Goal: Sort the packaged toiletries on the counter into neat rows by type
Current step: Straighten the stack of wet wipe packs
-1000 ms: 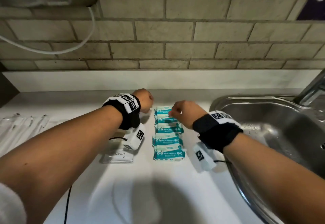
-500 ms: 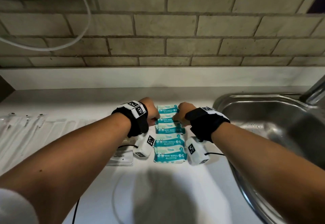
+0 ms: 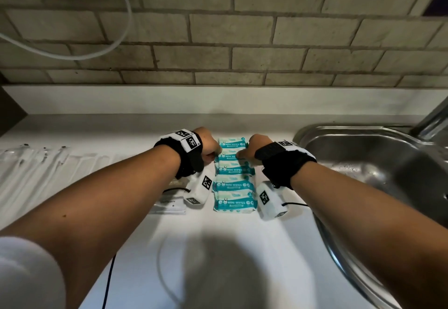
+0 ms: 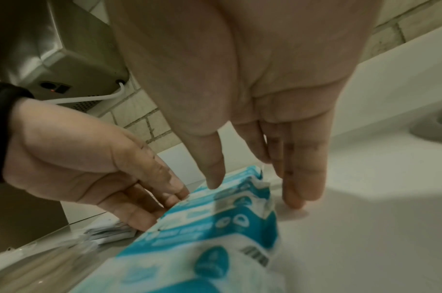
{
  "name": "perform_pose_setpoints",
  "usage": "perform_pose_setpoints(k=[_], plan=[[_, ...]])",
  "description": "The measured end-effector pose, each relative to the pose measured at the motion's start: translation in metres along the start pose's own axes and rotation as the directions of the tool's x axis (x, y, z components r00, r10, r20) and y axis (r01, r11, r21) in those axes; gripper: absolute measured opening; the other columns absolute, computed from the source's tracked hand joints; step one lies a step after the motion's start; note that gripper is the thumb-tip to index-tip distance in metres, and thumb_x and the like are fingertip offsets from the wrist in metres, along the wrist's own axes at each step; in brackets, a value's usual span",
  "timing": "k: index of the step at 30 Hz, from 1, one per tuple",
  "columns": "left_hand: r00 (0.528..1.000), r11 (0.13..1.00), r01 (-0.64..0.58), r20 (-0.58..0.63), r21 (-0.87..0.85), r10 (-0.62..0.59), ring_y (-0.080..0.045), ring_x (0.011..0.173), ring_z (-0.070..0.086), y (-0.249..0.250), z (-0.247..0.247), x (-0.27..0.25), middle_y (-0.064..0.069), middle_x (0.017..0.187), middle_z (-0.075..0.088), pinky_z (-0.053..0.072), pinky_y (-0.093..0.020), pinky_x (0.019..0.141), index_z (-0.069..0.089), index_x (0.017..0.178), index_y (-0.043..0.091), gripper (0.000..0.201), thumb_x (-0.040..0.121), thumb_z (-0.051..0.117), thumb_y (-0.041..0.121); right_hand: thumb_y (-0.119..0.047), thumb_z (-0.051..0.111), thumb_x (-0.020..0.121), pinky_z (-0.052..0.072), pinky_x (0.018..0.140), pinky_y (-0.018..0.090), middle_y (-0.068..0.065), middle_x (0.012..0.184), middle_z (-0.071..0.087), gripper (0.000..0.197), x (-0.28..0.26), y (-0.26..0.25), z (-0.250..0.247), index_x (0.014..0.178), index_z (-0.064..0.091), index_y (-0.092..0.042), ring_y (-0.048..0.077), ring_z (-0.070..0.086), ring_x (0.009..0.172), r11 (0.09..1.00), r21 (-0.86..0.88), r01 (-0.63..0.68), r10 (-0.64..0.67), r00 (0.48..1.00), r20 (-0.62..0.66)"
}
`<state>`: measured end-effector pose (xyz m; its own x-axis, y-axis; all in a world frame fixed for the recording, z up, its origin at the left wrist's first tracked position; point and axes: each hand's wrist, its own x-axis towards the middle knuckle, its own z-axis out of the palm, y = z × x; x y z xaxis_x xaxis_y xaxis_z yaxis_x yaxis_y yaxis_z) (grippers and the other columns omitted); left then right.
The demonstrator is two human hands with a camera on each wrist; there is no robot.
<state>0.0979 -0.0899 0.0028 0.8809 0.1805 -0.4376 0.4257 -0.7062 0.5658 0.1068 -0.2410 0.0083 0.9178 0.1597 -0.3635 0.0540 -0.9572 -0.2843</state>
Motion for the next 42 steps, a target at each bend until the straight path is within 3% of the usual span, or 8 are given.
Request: perform_pose_setpoints(k=[3, 10, 13, 18, 23, 30, 34, 42], plan=[[1.000, 0.999, 0.005, -0.019, 0.047, -0.004, -0.017, 0.036, 0.050, -0.006, -0.003, -0.012, -0.004, 0.051, 0.058, 0.040, -0.020, 0.046, 0.057, 0.051, 0.013, 0.037, 0.086, 0.067, 0.020, -0.038, 0.067, 0.086, 0.033, 0.045, 0.023, 0.006, 0.081, 0.059, 0.033, -0.011, 0.006, 0.002, 0.097, 0.063, -0.007, 0.020, 0.052, 0.072, 1.000, 0.021, -0.001, 0.001, 1.000, -0.008], [0.999, 1.000, -0.003, 0.037, -0.018, 0.003, -0.005, 0.032, 0.053, -0.016, 0.014, -0.049, -0.004, 0.057, 0.063, 0.038, -0.011, 0.035, 0.064, 0.063, 0.008, 0.021, 0.082, 0.073, 0.007, -0.030, 0.071, 0.084, 0.037, 0.041, 0.019, -0.001, 0.059, 0.053, 0.030, -0.036, 0.018, 0.017, 0.067, 0.053, -0.014, 0.010, 0.046, 0.047, 0.989, 0.148, -0.029, 0.020, 0.998, 0.062], [0.999, 0.999, -0.032, 0.042, 0.023, 0.031, -0.007, 0.057, 0.065, -0.019, 0.018, -0.054, 0.000, 0.076, 0.073, 0.045, -0.015, 0.044, 0.071, 0.071, 0.011, 0.010, 0.078, 0.077, 0.011, -0.027, 0.072, 0.084, 0.039, 0.039, 0.017, -0.001, 0.063, 0.055, 0.024, -0.042, 0.017, 0.021, 0.076, 0.055, -0.012, 0.009, 0.049, 0.049, 0.983, 0.183, -0.032, 0.021, 0.998, 0.058], [0.999, 0.999, -0.034, 0.031, 0.001, 0.034, -0.015, 0.077, 0.072, -0.017, 0.021, -0.057, -0.002, 0.085, 0.076, 0.057, -0.025, 0.066, 0.074, 0.078, 0.009, 0.005, 0.077, 0.079, 0.010, -0.029, 0.075, 0.081, 0.056, 0.068, 0.029, 0.005, 0.085, 0.064, 0.024, -0.039, 0.015, 0.025, 0.083, 0.060, -0.010, 0.019, 0.062, 0.070, 0.983, 0.183, -0.025, 0.021, 0.999, 0.026], [0.999, 0.999, -0.042, 0.026, -0.001, 0.042, -0.013, 0.073, 0.070, -0.015, 0.022, -0.059, -0.001, 0.085, 0.076, 0.054, -0.022, 0.061, 0.073, 0.076, 0.011, 0.007, 0.077, 0.080, 0.011, -0.028, 0.073, 0.082, 0.053, 0.066, 0.027, 0.002, 0.079, 0.062, 0.032, -0.038, 0.013, 0.026, 0.067, 0.048, -0.017, 0.019, 0.062, 0.070, 0.990, 0.137, -0.025, 0.026, 1.000, -0.001], [0.999, 0.999, -0.037, 0.029, -0.011, 0.038, -0.010, 0.072, 0.069, -0.016, 0.022, -0.061, 0.001, 0.085, 0.076, 0.053, -0.019, 0.058, 0.075, 0.083, 0.009, 0.009, 0.076, 0.080, 0.011, -0.030, 0.065, 0.088, 0.043, 0.050, 0.022, 0.004, 0.085, 0.060, 0.023, -0.044, 0.011, 0.025, 0.098, 0.061, -0.011, 0.021, 0.058, 0.074, 0.999, 0.009, 0.034, -0.034, 0.999, 0.009], [1.000, 0.998, -0.006, 0.015, -0.059, 0.006, -0.006, 0.050, 0.059, -0.018, 0.020, -0.067, 0.004, 0.066, 0.069, 0.037, -0.010, 0.034, 0.068, 0.071, 0.012, 0.014, 0.082, 0.076, 0.012, -0.036, 0.064, 0.089, 0.037, 0.046, 0.019, 0.005, 0.084, 0.058, 0.029, -0.052, 0.016, 0.025, 0.079, 0.052, -0.012, 0.020, 0.055, 0.070, 1.000, 0.016, 0.025, -0.025, 1.000, -0.008], [0.991, 0.994, 0.059, 0.122, -0.087, -0.048, -0.014, 0.037, 0.059, -0.026, 0.027, -0.087, -0.010, 0.061, 0.070, 0.047, -0.017, 0.040, 0.068, 0.082, 0.001, 0.011, 0.082, 0.075, 0.009, -0.033, 0.071, 0.084, 0.044, 0.040, 0.016, 0.004, 0.086, 0.059, 0.030, -0.079, 0.022, 0.035, 0.092, 0.051, -0.013, 0.009, 0.049, 0.050, 0.997, 0.069, 0.022, -0.025, 0.999, 0.045]])
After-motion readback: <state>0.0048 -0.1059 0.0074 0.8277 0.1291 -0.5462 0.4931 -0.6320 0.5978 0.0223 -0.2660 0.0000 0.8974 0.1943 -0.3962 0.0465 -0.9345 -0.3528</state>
